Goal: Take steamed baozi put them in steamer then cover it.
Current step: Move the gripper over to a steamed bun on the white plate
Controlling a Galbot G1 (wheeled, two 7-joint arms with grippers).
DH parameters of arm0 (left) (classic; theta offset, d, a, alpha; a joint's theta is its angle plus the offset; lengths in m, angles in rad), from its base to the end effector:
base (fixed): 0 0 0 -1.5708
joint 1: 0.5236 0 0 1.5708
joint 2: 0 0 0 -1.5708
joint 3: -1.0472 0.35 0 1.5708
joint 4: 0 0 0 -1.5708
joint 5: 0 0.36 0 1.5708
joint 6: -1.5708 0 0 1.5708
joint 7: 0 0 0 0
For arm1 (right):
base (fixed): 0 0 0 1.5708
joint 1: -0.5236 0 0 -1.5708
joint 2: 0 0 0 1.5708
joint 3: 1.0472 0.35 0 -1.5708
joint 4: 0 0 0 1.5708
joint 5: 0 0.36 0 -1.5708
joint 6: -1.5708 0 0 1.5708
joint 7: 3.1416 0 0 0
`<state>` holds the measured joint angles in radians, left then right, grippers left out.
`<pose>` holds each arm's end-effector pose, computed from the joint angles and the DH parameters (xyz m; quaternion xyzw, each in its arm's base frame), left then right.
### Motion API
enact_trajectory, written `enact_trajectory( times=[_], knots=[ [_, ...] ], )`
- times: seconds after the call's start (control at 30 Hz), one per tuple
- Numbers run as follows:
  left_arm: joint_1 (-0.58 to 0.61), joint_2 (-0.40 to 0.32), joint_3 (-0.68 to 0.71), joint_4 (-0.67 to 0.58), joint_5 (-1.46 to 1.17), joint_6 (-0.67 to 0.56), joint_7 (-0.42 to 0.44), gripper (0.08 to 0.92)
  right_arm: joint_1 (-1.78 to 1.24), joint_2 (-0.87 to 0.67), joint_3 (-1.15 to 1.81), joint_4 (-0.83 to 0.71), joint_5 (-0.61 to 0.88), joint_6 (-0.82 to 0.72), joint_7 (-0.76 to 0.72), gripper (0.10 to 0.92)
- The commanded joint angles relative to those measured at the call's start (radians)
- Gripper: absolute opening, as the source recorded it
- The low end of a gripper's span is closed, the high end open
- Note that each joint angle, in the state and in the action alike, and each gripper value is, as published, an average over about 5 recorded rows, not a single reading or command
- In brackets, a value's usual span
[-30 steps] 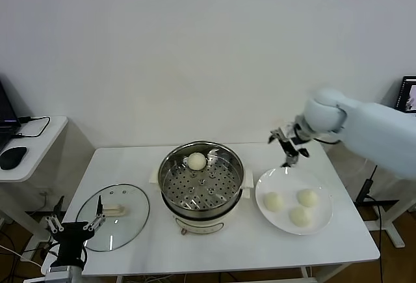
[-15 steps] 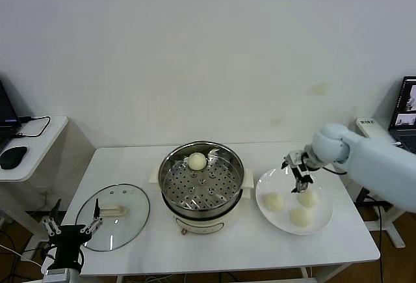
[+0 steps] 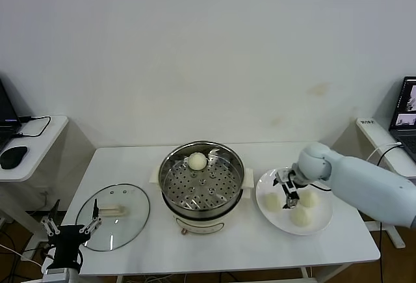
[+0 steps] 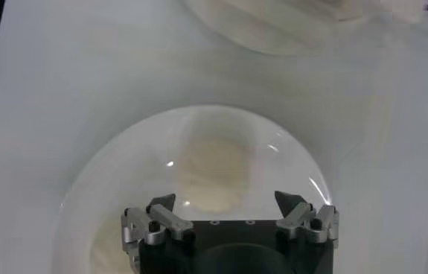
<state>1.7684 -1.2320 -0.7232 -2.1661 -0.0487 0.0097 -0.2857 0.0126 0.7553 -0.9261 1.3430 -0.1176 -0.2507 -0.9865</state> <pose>0.1401 0.1050 -0.2831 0.1173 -0.9773 -0.1744 0.0257 0.4997 -0.0754 -0.2316 0.5276 -0.5107 0.5819 0.3496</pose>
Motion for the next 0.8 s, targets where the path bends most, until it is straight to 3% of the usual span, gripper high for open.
enact_trajectory(
  times=[0.03,0.43,0.8],
  knots=[
    [0.000,0.001,0.000,0.001,0.000,0.000,0.000,0.823,-0.039,0.057,0.019,-0.051,-0.023,0.001,0.011,0.823],
    [-0.003,-0.004,0.003,0.006,0.000,0.000,-0.001,0.823,-0.041,0.053,0.019,-0.056,-0.034,-0.010,-0.005,0.718],
    [-0.002,-0.004,0.000,0.004,0.000,0.000,-0.001,0.823,-0.017,0.043,0.018,-0.049,-0.028,0.010,-0.033,0.533]
  ],
)
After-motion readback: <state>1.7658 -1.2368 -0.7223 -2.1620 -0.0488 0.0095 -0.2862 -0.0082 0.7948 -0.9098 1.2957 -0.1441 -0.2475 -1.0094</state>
